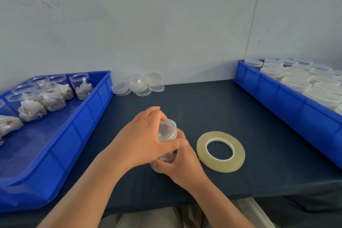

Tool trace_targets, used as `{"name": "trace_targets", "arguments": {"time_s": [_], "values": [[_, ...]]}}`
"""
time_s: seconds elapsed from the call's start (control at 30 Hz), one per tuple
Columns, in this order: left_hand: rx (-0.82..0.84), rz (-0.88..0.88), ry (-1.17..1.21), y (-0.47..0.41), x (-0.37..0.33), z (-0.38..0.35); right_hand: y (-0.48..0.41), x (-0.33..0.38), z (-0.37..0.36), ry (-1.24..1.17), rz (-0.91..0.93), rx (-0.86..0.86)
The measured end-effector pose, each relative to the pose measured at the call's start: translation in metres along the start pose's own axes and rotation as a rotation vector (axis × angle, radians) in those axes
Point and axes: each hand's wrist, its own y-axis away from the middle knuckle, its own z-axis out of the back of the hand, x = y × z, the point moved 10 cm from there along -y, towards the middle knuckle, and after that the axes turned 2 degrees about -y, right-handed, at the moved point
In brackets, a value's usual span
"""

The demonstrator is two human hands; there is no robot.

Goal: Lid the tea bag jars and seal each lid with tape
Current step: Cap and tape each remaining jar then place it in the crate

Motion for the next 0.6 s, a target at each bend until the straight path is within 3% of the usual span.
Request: {"name": "trace_targets", "arguments": {"time_s": [0.23, 0.6], "values": [[0.105, -0.079, -0.212, -0.009, -0.024, -0.019, -0.003, -0.007, -0.002, 0.059, 0.003, -0.013], [-0.128, -0.007, -0.375, -0.004, -0.029, -0.019, -0.010, -0.010, -0.013, 0.280, 0.046, 0.022]]}}
